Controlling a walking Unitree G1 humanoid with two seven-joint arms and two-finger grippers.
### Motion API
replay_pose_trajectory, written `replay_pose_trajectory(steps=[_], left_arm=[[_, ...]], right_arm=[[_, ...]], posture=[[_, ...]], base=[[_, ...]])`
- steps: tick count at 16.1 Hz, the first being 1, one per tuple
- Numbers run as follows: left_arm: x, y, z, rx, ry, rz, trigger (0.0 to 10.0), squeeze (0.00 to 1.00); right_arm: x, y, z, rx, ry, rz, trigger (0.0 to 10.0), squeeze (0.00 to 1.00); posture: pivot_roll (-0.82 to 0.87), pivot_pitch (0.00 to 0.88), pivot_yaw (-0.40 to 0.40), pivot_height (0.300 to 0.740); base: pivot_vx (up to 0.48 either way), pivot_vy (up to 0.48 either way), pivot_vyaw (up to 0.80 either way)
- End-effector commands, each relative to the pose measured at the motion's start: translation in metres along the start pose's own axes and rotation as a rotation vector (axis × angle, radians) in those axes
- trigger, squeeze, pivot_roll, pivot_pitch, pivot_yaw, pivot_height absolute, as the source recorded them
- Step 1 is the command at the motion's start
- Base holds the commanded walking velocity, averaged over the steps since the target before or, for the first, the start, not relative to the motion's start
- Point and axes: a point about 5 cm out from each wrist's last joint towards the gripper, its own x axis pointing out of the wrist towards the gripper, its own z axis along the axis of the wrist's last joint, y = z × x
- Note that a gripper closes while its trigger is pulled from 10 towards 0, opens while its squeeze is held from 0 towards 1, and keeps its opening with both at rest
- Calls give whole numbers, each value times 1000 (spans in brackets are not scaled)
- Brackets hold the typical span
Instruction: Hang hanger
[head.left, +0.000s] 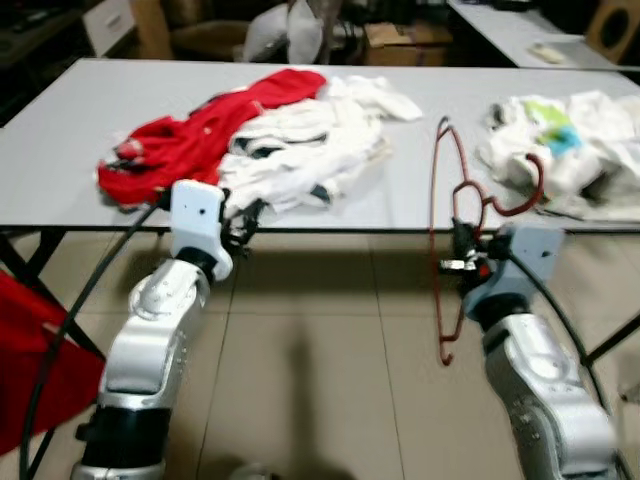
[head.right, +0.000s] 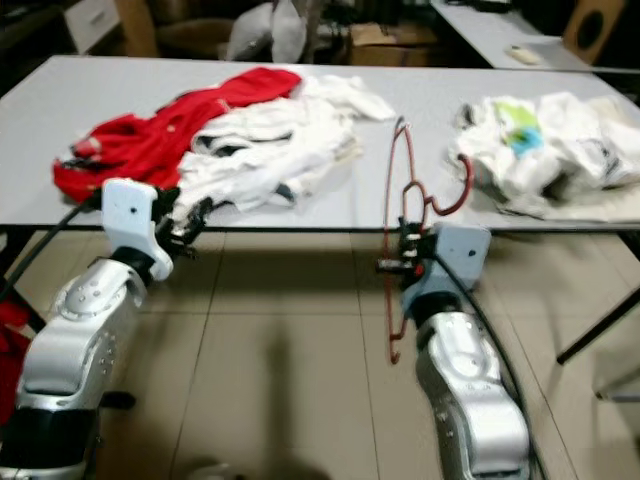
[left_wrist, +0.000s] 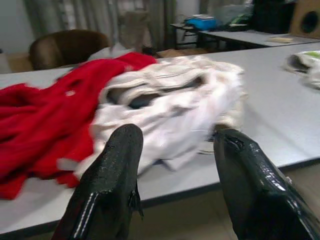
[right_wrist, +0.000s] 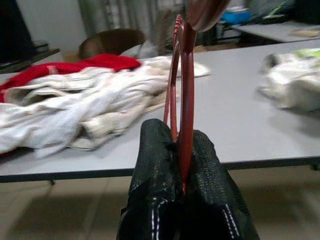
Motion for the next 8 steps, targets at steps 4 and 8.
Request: replay_pose_trajectory(steps=[4,8], left_arm=[[3,1,1,14,-1,-4,10000,0],[4,2,2,19,-3,-6,10000,0]], right_arm=[[1,0,1,-14,-6,5,10000,0],[1,0,1,-19,-10,3,10000,0]], posture=[[5,48,0,740],[6,45,4,740]], base=[[296,0,0],[295,0,0]])
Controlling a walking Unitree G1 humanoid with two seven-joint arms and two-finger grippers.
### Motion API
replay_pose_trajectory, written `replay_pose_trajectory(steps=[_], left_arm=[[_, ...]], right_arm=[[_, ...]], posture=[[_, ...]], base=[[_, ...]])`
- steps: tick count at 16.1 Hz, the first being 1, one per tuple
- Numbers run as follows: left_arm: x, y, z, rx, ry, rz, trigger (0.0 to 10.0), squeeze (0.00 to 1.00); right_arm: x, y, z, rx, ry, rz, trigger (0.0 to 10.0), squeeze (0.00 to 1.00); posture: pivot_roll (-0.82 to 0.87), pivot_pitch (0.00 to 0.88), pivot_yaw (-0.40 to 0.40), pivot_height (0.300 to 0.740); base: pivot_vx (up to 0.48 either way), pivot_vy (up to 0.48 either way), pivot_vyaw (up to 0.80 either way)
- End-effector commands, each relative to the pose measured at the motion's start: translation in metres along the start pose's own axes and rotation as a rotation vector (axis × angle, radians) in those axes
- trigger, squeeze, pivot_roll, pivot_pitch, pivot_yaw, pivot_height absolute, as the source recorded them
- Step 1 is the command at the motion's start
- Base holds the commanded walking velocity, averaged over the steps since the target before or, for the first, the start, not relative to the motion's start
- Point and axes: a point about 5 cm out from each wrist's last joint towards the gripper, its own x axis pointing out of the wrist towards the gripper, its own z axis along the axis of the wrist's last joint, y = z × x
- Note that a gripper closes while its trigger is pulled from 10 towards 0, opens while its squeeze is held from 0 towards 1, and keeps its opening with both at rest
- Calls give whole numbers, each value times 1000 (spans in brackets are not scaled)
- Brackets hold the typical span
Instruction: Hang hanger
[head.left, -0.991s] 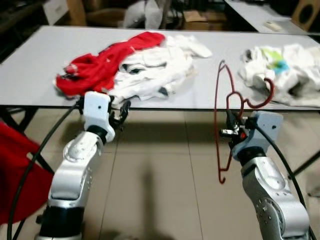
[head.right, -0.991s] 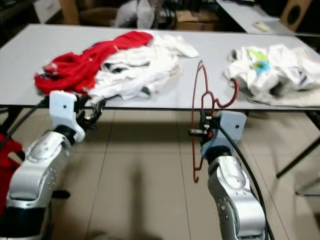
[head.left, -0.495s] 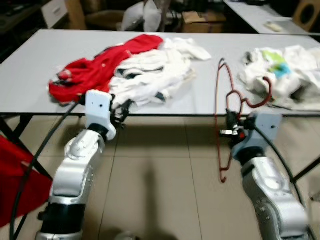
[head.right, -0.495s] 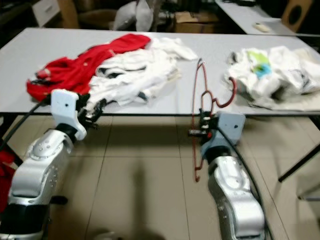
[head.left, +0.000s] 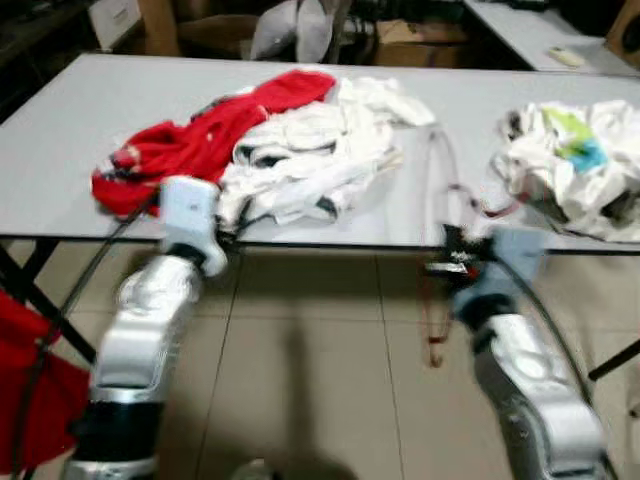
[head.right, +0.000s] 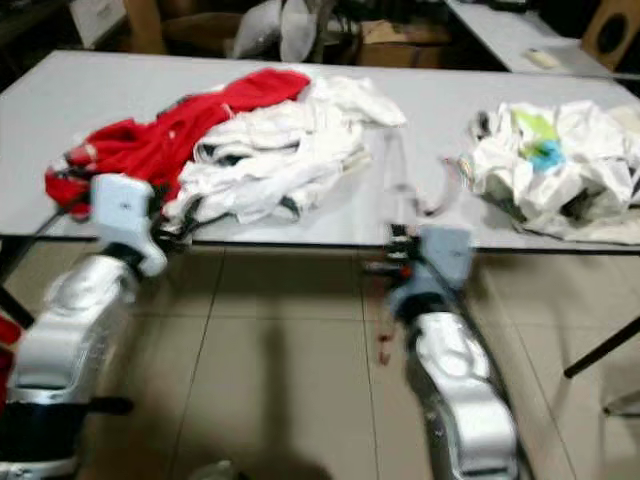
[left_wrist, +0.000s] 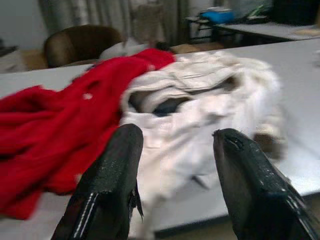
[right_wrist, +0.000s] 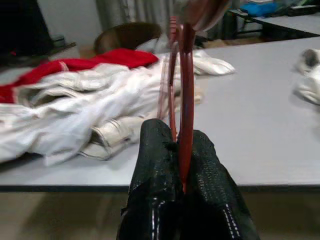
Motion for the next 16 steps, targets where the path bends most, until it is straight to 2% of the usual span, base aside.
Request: replay_pose_trajectory(steps=[1,3,7,10,11,12,13,14,15,16], left_arm=[[3,-7,3,2,-15,-29,10000,0],[3,-8,3,3,-14,-33,10000,0],[5,-9,2,4,-11,-42,10000,0],[7,-9,2,2,-2,-32,10000,0],[7,-5,0,5,19,-13,10000,0],[6,6,-1,30,37,22,10000,0],[4,15,-2,55,41,41,10000,306],[2,27,-5,78,70,84,10000,1000],[2,37,-7,95,91,121,10000,1000],[2,44,-10,148,128,136,10000,1000]], right_arm=[[-2,-8,3,-18,-18,-35,10000,0],[-2,-9,3,-16,-18,-36,10000,0],[-2,-8,2,-25,-15,-34,10000,0],[-2,-11,2,-30,-18,-35,10000,0],[-2,-11,1,-32,-11,-32,10000,0],[-1,-12,0,-37,-8,-26,10000,0],[-1,-11,0,-30,-4,-18,10000,0],[-1,-11,-1,-27,6,-6,10000,0],[-1,-12,-3,-26,13,-3,10000,0],[-1,-13,-4,-14,24,-8,10000,0]], posture=[[6,44,5,740],[6,44,7,740],[2,42,13,740],[12,37,13,740],[14,37,13,740],[21,36,14,740],[23,36,15,740],[23,36,15,740],[26,33,18,740],[26,32,19,740]], base=[[296,0,0],[296,0,0],[298,0,-744],[197,0,0],[0,0,0],[0,0,0],[0,0,0],[0,0,0],[0,0,0],[0,0,0]])
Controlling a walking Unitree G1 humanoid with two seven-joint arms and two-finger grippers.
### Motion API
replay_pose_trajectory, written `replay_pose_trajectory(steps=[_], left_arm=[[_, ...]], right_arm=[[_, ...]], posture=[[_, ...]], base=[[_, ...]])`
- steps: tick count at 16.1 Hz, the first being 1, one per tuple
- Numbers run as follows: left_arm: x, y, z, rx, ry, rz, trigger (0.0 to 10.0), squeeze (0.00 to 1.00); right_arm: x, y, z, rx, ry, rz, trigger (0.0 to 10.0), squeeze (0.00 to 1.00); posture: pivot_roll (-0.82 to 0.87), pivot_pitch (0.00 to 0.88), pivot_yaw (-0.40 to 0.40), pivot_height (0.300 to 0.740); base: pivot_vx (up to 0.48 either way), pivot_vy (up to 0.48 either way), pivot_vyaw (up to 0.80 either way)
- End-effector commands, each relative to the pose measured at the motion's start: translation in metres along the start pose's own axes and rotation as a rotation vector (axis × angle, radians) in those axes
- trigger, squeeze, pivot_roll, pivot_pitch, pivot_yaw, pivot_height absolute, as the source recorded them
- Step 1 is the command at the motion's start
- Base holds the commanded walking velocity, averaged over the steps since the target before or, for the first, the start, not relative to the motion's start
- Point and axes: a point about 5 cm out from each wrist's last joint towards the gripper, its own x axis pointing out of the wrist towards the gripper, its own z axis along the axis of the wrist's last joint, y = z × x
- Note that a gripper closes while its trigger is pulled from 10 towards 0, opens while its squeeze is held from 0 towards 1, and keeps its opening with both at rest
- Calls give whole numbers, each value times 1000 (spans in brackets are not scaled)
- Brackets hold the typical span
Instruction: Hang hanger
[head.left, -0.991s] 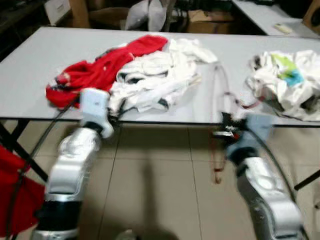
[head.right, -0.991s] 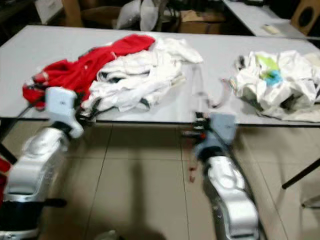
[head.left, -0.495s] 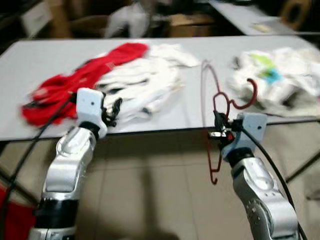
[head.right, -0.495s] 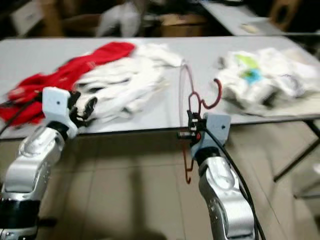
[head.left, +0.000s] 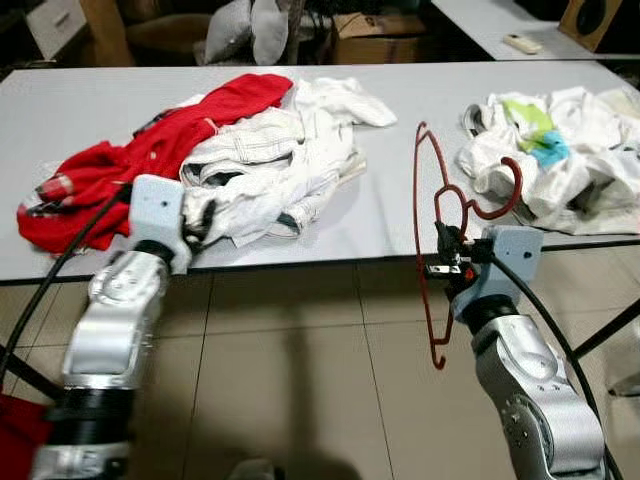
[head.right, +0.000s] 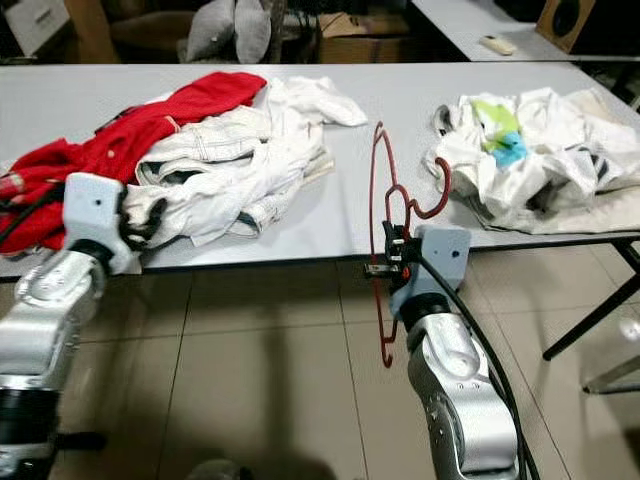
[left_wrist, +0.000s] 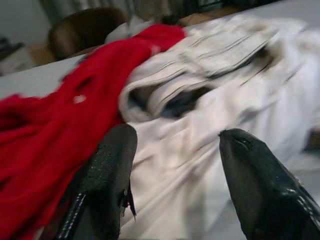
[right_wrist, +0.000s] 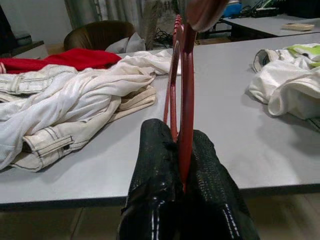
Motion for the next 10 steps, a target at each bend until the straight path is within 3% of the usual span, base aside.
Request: replay_pose_trajectory(steps=[1,2,3,8,9,10], left_arm=[[2,3,0,42,19,20,10000,1000],[5,9,-4,80,48,44,10000,455],[7,11,-7,87,64,42,10000,24],[17,5,-29,114,163,-31,10000,0],[19,7,-34,121,191,-23,4745,0],[21,9,-35,131,196,-9,2824,0]], right_arm=[[0,-3,-1,14,10,-4,10000,0],[0,-5,-1,11,13,-26,10000,0],[0,-7,-2,9,18,-38,10000,0],[-2,-6,-1,19,13,-21,10000,0],[-2,-6,-2,18,14,-29,10000,0],[-1,-6,-2,17,13,-30,10000,0]], posture=[[25,30,19,740],[22,26,21,740],[20,22,22,740],[3,0,37,740],[3,0,37,740],[2,0,36,740]], base=[[0,0,0],[0,0,0],[0,0,0],[0,0,0],[0,0,0],[0,0,0]])
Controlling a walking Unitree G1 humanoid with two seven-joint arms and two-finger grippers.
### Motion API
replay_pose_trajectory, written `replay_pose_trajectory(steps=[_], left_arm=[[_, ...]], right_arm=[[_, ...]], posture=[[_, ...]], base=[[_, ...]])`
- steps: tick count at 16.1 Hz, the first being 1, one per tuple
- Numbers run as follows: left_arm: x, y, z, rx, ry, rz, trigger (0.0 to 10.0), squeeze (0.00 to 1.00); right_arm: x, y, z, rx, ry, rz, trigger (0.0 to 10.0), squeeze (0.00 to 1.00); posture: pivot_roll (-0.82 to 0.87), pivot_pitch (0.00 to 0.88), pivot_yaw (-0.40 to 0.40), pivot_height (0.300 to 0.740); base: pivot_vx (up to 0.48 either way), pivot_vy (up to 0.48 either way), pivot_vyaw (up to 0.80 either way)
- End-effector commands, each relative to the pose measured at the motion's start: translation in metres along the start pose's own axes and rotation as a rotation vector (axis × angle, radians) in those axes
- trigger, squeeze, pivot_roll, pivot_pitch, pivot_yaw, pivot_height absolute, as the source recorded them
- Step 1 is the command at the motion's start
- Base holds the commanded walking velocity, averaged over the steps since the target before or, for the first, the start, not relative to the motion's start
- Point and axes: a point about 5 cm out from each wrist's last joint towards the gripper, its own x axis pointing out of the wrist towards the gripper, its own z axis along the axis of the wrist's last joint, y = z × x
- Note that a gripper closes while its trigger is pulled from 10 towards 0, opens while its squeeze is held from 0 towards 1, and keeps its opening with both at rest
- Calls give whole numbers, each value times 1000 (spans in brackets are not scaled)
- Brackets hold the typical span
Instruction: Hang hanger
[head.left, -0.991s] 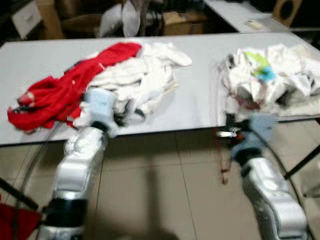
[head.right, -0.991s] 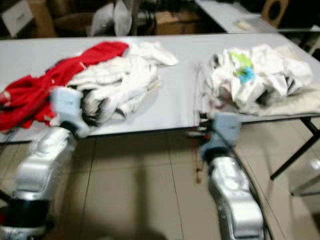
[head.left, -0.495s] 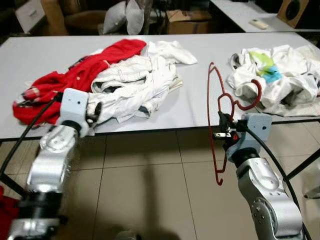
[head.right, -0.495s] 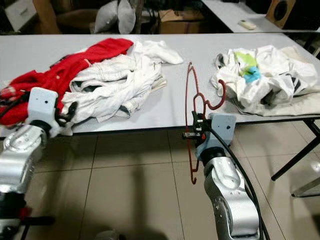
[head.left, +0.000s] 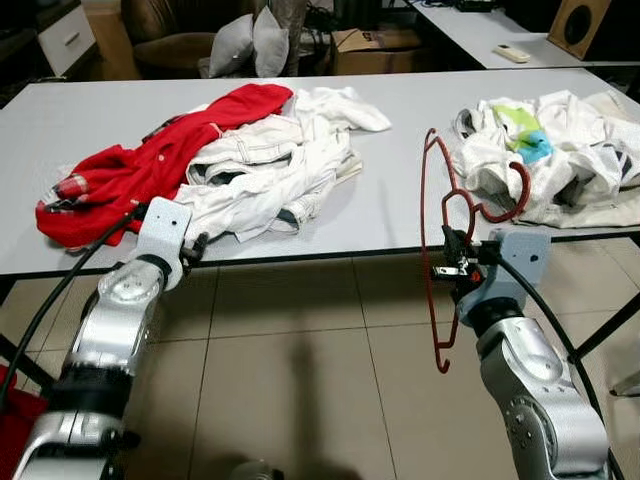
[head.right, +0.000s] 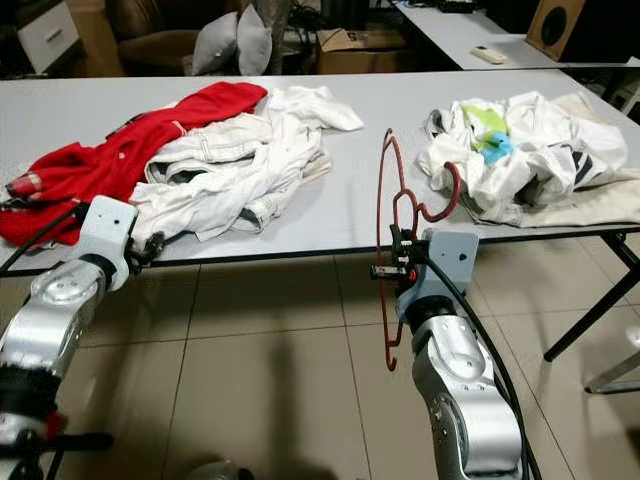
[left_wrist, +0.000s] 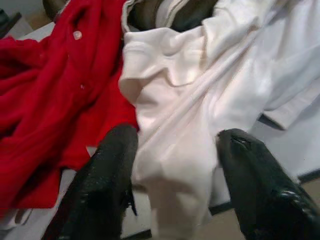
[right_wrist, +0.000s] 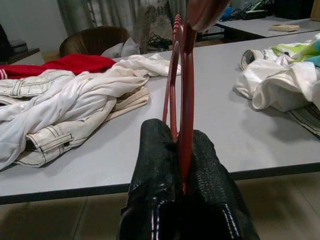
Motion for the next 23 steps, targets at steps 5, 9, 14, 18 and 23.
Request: replay_pose_trajectory(steps=[5,9,14,18,23], left_arm=[[5,-2,4,14,-25,-43,0,0],[3,-9,0,-2,-23,-91,0,0],[5,-9,-1,13,-16,-86,0,0],[10,-5,1,120,-27,-46,0,0],[12,-24,43,32,-200,-141,0,0]], right_arm=[[1,1,-3,-1,13,9,10000,0],[1,-1,-3,-19,14,3,10000,0],[1,-1,-3,-21,12,-3,10000,0],[1,-2,-3,-22,12,-10,10000,0],[0,-5,-3,-25,12,-24,10000,0]], posture=[[6,0,26,740],[6,0,23,740],[6,0,26,740],[4,0,25,740],[0,0,24,740]], base=[[0,0,0],[0,0,0],[0,0,0],[0,0,0],[0,0,0]])
